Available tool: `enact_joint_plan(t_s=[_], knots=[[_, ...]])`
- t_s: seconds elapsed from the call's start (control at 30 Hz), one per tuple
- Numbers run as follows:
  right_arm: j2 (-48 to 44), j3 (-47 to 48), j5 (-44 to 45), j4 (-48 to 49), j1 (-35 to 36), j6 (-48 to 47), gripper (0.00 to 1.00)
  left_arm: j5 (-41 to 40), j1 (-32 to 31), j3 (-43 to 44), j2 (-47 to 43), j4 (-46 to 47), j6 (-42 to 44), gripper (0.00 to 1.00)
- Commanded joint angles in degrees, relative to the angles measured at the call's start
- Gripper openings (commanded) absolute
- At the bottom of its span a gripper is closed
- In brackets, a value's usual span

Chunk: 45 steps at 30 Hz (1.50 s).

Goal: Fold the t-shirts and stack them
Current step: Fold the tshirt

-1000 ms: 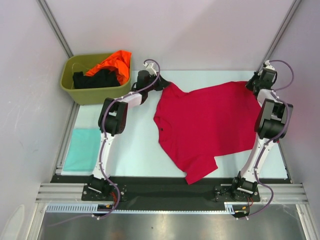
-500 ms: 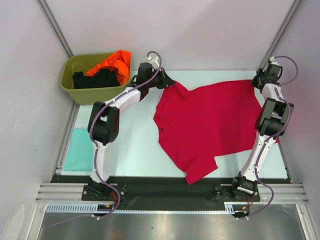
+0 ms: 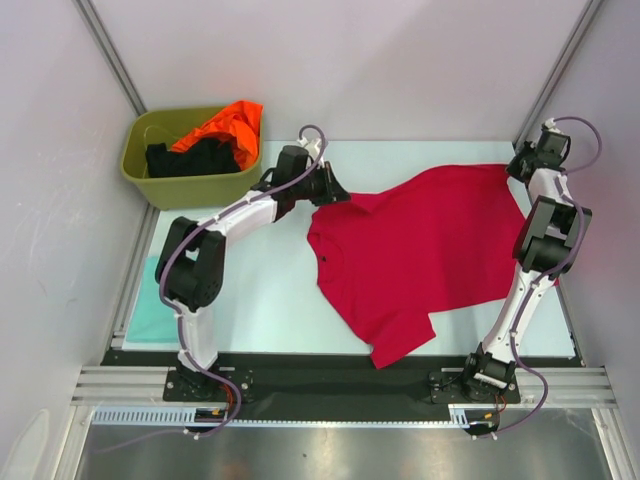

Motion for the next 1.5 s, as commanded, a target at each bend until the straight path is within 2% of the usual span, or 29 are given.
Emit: enact_joint_plan(t_s=[0.0, 0.47, 0.8, 1.13, 1.47], knots=[[-2.9, 0.7, 0.7, 0.3, -1.2, 1.0, 0.00, -0.3, -1.1, -2.2, -5.9, 0.2, -1.4, 0.00], [-3.6, 0.7, 3.9, -1.8, -1.7, 0.9, 0.00, 1.2, -6.0, -10.9, -13.4, -0.3, -5.0, 0.00], [-4.5, -1.8, 5.7, -3.4, -1.8, 0.2, 0.00, 0.7, -6.9, -15.3, -15.8, -0.5, -5.7, 0.00], [-4.1, -1.2, 8.4, -6.3, -1.4, 0.1, 0.00, 3.3, -6.8, -17.1, -14.6, 0.6, -7.3, 0.00], [-4.5, -0.9, 12.8, -11.4, -0.5, -0.6, 0.00, 4.6, -6.6, -15.8, -14.4, -2.4, -5.1, 0.00]])
